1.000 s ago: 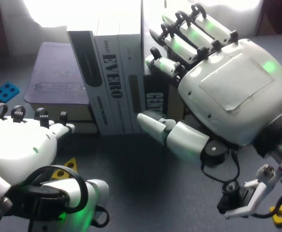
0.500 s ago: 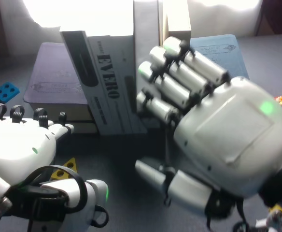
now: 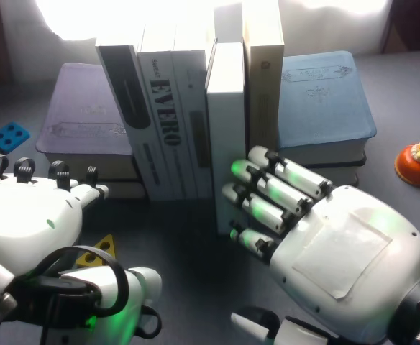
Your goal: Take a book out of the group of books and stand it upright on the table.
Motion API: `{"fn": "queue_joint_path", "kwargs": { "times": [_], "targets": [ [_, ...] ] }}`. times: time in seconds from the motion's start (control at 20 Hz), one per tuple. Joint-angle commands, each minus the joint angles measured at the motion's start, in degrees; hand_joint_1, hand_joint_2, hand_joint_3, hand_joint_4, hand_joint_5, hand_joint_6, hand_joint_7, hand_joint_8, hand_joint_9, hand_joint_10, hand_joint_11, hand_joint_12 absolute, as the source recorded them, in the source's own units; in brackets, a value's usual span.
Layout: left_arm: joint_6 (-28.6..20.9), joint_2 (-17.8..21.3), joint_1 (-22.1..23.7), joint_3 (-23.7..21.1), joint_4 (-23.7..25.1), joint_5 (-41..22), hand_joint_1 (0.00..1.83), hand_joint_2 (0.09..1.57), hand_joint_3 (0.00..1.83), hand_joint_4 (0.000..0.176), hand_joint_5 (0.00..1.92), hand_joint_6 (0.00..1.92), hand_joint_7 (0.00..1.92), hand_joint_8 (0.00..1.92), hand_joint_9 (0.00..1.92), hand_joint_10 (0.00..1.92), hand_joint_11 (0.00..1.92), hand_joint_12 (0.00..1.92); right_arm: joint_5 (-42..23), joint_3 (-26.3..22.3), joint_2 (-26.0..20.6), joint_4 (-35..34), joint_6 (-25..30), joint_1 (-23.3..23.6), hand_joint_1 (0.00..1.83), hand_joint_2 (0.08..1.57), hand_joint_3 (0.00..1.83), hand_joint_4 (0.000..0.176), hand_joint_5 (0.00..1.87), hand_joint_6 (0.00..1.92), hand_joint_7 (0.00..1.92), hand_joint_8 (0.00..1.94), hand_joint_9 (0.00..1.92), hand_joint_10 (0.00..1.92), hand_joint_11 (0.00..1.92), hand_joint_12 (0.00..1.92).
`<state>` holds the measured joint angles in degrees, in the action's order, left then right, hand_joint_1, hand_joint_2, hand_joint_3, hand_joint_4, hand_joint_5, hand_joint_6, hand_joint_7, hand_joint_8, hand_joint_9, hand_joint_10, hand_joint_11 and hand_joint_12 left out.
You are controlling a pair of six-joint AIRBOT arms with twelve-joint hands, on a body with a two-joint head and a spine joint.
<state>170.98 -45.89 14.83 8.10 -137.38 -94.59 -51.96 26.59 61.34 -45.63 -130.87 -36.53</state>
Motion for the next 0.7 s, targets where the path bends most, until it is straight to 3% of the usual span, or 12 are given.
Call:
{"fn": "queue_joint_path", "kwargs": {
  "times": [0.0, 0.4, 0.65],
  "targets": [
    [-0.10, 0.00, 0.63, 0.00, 4.46, 0.57, 0.00, 1.35, 0.00, 0.000, 0.04, 0.00, 0.03, 0.00, 0.00, 0.00, 0.00, 0.00, -3.66, 0.16, -0.05, 3.31, -0.09, 0.12, 0.00, 1.28, 0.00, 0.000, 0.56, 0.15, 0.14, 0.01, 0.00, 0.00, 0.00, 0.00],
    [-0.10, -0.01, 0.63, -0.02, 4.45, 0.56, 0.01, 1.35, 0.00, 0.000, 0.03, 0.00, 0.02, 0.00, 0.00, 0.00, 0.00, 0.00, -1.97, 3.72, 2.03, 4.82, -1.51, -3.56, 0.00, 1.28, 0.00, 0.000, 0.53, 0.14, 0.10, 0.01, 0.00, 0.00, 0.00, 0.00],
    [-0.10, -0.01, 0.63, -0.01, 4.46, 0.56, 0.00, 1.35, 0.00, 0.000, 0.02, 0.00, 0.02, 0.00, 0.00, 0.00, 0.00, 0.00, -3.53, 0.05, -0.33, 8.03, -1.66, -4.78, 0.00, 1.27, 0.00, 0.000, 0.53, 0.13, 0.11, 0.01, 0.00, 0.00, 0.00, 0.00]
  ]
}}
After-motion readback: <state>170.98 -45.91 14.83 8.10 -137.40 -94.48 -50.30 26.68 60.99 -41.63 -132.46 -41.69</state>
